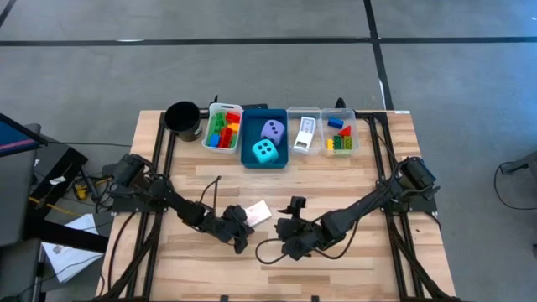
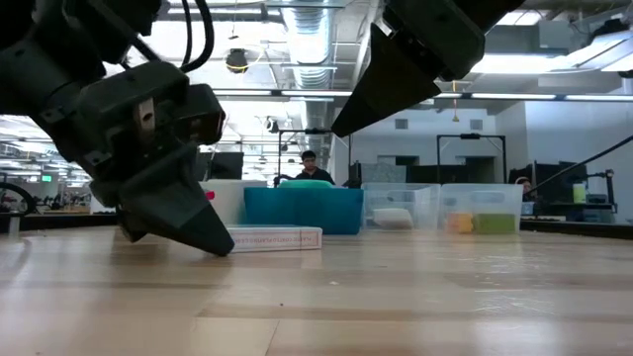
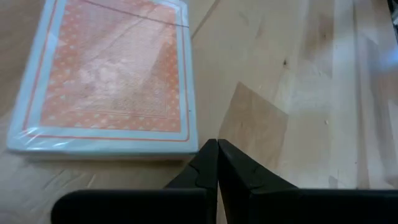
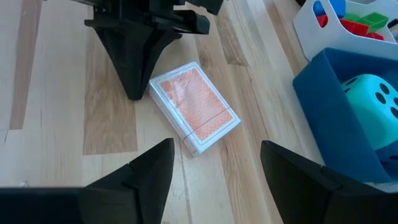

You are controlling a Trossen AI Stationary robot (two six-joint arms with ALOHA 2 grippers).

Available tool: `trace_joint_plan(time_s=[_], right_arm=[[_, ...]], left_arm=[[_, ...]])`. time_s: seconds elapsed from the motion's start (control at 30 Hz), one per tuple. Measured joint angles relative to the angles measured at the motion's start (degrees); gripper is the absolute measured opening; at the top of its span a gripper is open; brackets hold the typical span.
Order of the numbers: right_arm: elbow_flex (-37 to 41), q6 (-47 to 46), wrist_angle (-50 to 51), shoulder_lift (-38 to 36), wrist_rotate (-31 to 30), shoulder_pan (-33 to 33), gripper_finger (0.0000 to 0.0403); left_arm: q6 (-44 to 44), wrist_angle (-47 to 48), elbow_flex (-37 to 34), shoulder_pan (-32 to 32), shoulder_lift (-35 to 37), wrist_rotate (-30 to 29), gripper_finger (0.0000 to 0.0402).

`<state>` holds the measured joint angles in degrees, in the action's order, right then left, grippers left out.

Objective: Pick & Place Toys
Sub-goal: Put the orange deck of cards into the left transparent bin

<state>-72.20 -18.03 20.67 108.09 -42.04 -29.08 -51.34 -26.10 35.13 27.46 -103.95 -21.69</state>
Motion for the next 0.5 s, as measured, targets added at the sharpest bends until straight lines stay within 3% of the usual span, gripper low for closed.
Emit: trace_joint_plan(time_s=[0.5], right_arm=[[0.00,-0.01,-0.02,0.00,0.02,0.00,0.0234]], left_arm=[[1.52,5.58,-0.04,0.13,0.12,-5.46,0.0000]])
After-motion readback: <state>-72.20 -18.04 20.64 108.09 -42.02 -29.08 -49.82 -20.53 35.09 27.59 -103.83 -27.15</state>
